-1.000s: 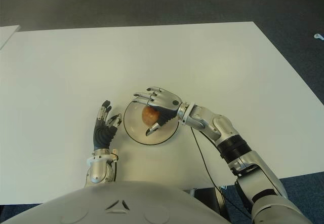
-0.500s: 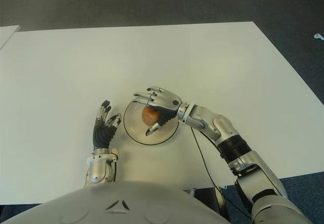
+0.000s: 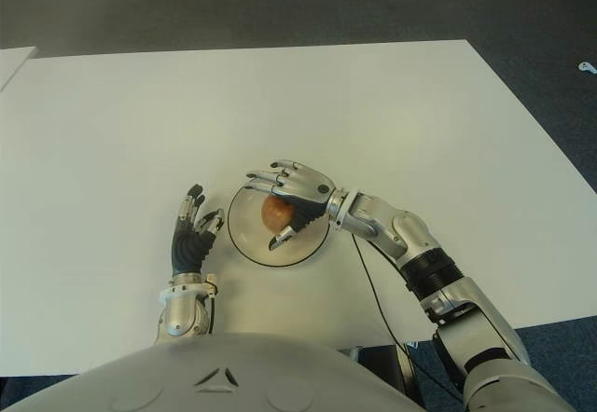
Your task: Put the apples into the plate.
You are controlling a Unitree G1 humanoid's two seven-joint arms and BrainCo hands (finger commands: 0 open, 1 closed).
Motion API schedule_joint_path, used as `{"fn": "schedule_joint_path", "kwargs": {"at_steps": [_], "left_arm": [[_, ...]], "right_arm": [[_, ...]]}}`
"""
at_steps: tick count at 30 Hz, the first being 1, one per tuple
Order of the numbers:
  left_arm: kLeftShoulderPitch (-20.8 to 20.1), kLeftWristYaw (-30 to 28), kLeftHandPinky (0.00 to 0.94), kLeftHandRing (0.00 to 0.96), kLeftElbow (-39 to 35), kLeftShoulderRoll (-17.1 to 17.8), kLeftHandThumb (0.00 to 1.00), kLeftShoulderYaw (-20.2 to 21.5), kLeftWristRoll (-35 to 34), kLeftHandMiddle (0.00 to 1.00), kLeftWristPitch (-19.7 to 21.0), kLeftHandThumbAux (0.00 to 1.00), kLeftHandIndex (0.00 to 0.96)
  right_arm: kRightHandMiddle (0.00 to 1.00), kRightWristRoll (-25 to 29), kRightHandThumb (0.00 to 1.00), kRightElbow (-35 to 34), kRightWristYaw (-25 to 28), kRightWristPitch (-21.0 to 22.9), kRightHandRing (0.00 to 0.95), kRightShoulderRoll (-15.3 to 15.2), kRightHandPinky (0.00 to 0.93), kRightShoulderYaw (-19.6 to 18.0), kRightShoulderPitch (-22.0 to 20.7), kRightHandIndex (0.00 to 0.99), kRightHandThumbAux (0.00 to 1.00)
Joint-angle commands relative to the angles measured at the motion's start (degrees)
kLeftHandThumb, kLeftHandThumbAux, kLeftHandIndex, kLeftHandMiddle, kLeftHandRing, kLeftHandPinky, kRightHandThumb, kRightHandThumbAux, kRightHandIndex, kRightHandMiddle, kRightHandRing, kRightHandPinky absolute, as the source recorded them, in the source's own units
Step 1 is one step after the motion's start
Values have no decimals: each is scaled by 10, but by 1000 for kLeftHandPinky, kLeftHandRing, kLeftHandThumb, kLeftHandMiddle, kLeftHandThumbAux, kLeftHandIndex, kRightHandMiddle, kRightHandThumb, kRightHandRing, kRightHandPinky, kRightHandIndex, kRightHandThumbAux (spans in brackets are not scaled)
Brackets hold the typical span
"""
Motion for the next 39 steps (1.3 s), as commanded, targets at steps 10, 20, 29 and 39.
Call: {"fn": "schedule_joint_path", "kwargs": {"at_steps": [10,20,29,39], "left_arm": [[7,0,17,9,-15,-47,0,-28,1,36,15,733,41],[11,-2,15,8,-15,-47,0,-31,-1,37,10,729,44],[6,-5,26,1,-9,-44,0,-29,-1,27,7,753,36],[7,-2,24,2,-10,-38,0,-29,10,23,6,721,37]], "right_arm": [[0,5,59,-6,0,3,0,0,0,-5,-6,0,297],[0,7,56,-5,0,2,0,0,0,-6,-5,0,292],[0,7,59,-4,2,2,0,0,0,-5,-7,0,292],[0,14,63,-16,7,4,0,0,0,-11,-10,0,292]]}}
